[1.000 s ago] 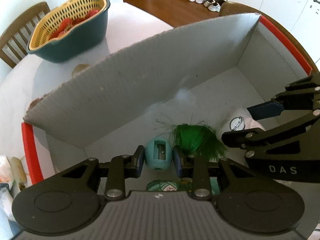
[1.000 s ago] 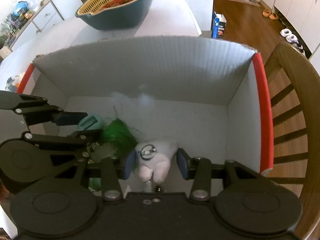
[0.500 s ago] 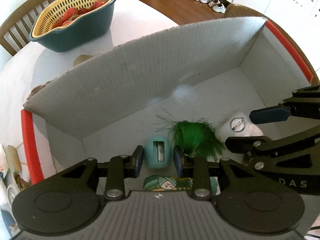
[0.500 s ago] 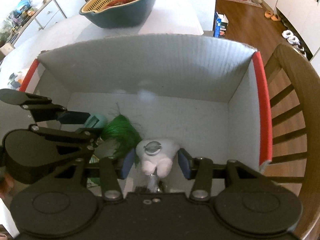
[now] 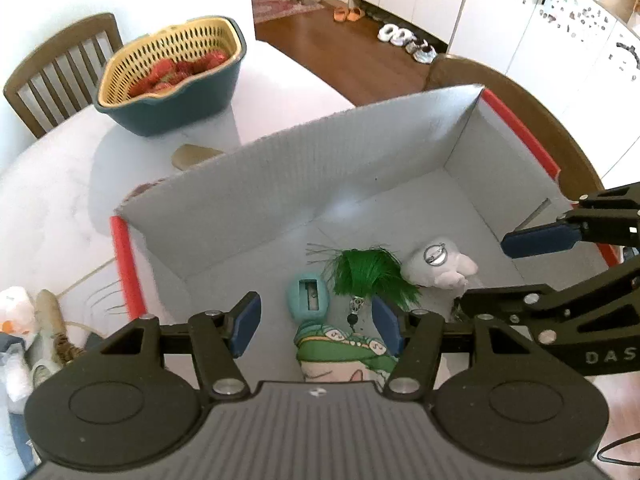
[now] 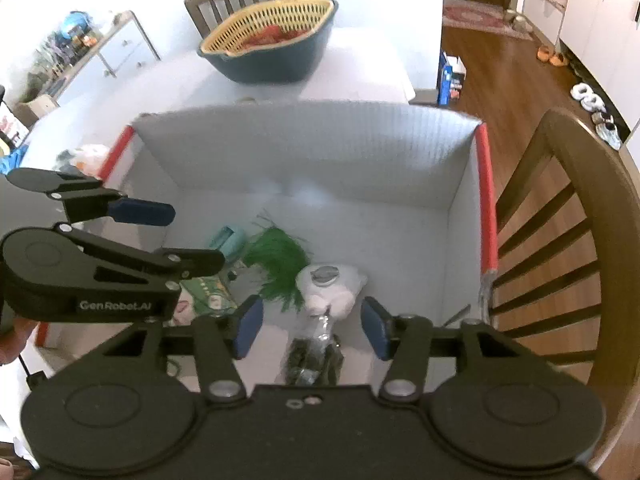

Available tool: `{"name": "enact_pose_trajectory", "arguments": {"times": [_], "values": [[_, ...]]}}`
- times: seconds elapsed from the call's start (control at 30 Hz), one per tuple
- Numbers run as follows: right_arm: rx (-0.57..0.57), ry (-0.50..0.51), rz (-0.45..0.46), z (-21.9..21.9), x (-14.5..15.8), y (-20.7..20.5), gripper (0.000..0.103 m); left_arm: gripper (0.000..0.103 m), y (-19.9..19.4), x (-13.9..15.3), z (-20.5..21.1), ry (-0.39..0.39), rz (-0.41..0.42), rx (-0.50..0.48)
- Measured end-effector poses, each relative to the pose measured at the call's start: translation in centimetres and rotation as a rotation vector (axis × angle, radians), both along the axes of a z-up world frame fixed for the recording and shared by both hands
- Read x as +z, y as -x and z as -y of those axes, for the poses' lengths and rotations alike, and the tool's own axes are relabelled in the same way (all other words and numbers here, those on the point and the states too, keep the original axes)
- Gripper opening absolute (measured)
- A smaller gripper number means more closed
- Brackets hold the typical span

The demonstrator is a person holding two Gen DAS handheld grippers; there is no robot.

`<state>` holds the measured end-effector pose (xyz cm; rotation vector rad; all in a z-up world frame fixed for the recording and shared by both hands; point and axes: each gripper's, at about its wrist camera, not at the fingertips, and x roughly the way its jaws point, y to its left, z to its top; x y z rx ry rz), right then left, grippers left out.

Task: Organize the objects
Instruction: 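Withdraw both tools from the shoebox toward the mat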

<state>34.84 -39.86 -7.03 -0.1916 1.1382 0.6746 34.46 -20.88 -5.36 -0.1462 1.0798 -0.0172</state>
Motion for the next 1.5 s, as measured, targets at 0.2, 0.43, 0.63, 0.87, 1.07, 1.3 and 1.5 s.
{"name": "enact_pose_trajectory", "arguments": {"times": [0.2,0.43,0.63,0.87,1.07,1.3,1.5], "values": [[0.033,-0.033,0.082,0.6,2.4,2.3,0.063,0.061,2.3,2.1,-0.5,0.044,0.059,0.011],[0.044,-0.084,0.142,0.9,4.7,4.8,0.076,0.073,5.5,4.1,-1.4,0.074,0.118,0.024],[0.015,-0.135,0.178,0.4,6.3,6.9,0.085,0.082,8.3,6.2,-2.7,0.056,0.192,0.039],[-0.020,-0.174,0.223,-0.9,7.3,9.9,0.094,0.083,11.3,7.4,-4.7,0.059,0.246,0.050],[-0.084,-0.207,0.251,-2.1,8.1,12.1,0.102,0.083,14.3,8.1,-6.6,0.075,0.300,0.046],[-0.131,-0.233,0.254,-4.3,8.8,14.6,0.102,0.096,17.3,8.5,-10.0,0.142,0.348,0.084],[-0.148,-0.242,0.264,-6.8,9.2,16.8,0.102,0.103,19.6,8.6,-12.8,0.144,0.375,0.106]]}}
